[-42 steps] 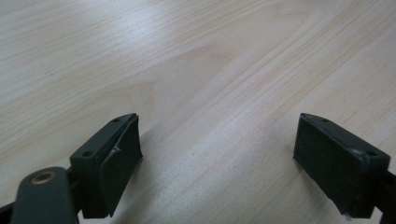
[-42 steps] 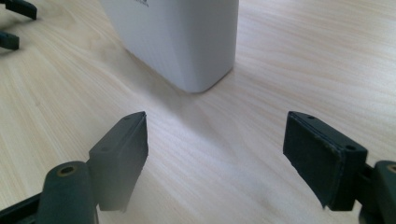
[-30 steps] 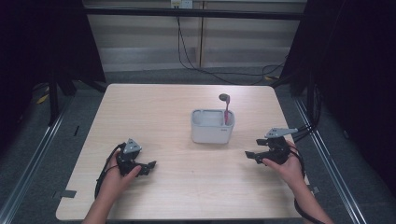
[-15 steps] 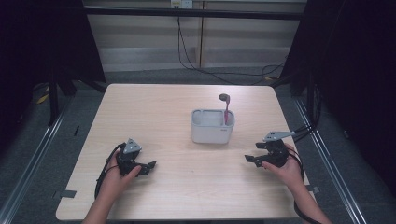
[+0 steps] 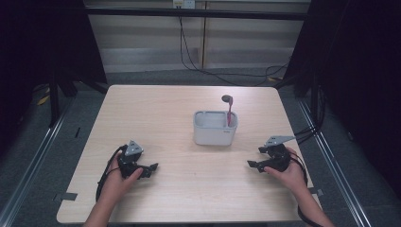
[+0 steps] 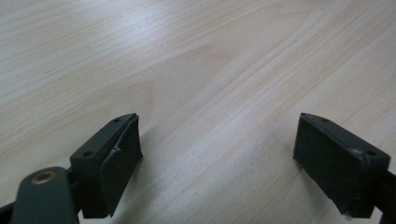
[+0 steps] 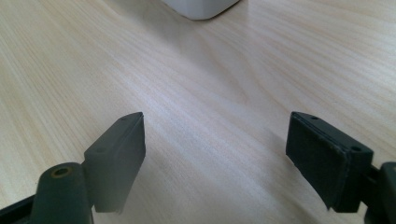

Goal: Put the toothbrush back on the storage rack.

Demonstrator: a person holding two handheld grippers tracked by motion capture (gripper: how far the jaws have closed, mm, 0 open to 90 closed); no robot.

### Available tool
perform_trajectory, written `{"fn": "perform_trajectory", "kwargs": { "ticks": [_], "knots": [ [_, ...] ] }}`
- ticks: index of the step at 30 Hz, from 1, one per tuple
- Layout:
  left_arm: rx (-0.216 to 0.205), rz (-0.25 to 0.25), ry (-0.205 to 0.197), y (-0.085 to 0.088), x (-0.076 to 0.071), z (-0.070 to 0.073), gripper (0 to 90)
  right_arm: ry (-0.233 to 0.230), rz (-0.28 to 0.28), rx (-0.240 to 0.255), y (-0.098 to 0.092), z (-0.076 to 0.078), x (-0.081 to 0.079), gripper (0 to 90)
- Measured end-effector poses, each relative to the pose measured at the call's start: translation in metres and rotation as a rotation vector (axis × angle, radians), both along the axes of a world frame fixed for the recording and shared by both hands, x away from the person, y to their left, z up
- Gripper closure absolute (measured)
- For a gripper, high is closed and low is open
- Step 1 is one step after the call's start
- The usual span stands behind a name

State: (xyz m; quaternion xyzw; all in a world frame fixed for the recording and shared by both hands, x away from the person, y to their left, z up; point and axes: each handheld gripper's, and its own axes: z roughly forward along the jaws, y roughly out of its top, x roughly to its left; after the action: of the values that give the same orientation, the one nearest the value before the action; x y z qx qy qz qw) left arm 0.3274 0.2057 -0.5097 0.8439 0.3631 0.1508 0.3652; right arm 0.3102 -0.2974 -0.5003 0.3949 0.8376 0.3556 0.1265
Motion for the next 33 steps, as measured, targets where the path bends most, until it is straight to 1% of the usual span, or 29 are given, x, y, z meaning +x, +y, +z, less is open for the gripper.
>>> {"fn": "perform_trajectory", "kwargs": {
  "ticks": [3, 4, 5, 6, 7, 9, 10, 11, 16, 33],
  "knots": [
    [0.000, 0.000, 0.000, 0.000, 0.000, 0.000, 14.6, 0.002, 0.006, -0.010, 0.001, -0.002, 0.000, 19.6],
    [0.000, 0.000, 0.000, 0.000, 0.000, 0.000, 14.6, 0.011, 0.010, -0.030, 0.002, -0.004, 0.000, 19.0],
    [0.000, 0.000, 0.000, 0.000, 0.000, 0.000, 14.6, 0.011, 0.010, -0.030, 0.002, -0.004, 0.000, 19.0],
    [0.000, 0.000, 0.000, 0.000, 0.000, 0.000, 14.6, 0.000, 0.014, -0.037, 0.001, -0.006, -0.001, 18.3],
    [0.000, 0.000, 0.000, 0.000, 0.000, 0.000, 14.6, 0.003, 0.012, -0.039, 0.001, -0.006, -0.001, 18.2],
    [-0.001, 0.000, 0.001, 0.000, 0.000, 0.000, 14.6, -0.003, 0.013, -0.032, 0.000, -0.007, -0.001, 17.2],
    [-0.001, 0.000, 0.001, 0.000, 0.000, 0.000, 14.6, -0.020, 0.021, -0.033, -0.001, -0.008, -0.001, 16.4],
    [0.000, -0.001, 0.001, 0.000, 0.000, 0.000, 14.6, -0.023, 0.016, -0.030, -0.001, -0.008, -0.002, 16.1],
    [0.000, -0.001, 0.001, 0.000, 0.000, 0.000, 14.6, -0.051, 0.018, -0.001, -0.003, -0.012, -0.004, 14.6],
    [0.000, -0.001, 0.001, 0.000, 0.000, 0.000, 14.6, -0.050, 0.016, 0.001, -0.003, -0.013, -0.004, 14.1]
  ]
}}
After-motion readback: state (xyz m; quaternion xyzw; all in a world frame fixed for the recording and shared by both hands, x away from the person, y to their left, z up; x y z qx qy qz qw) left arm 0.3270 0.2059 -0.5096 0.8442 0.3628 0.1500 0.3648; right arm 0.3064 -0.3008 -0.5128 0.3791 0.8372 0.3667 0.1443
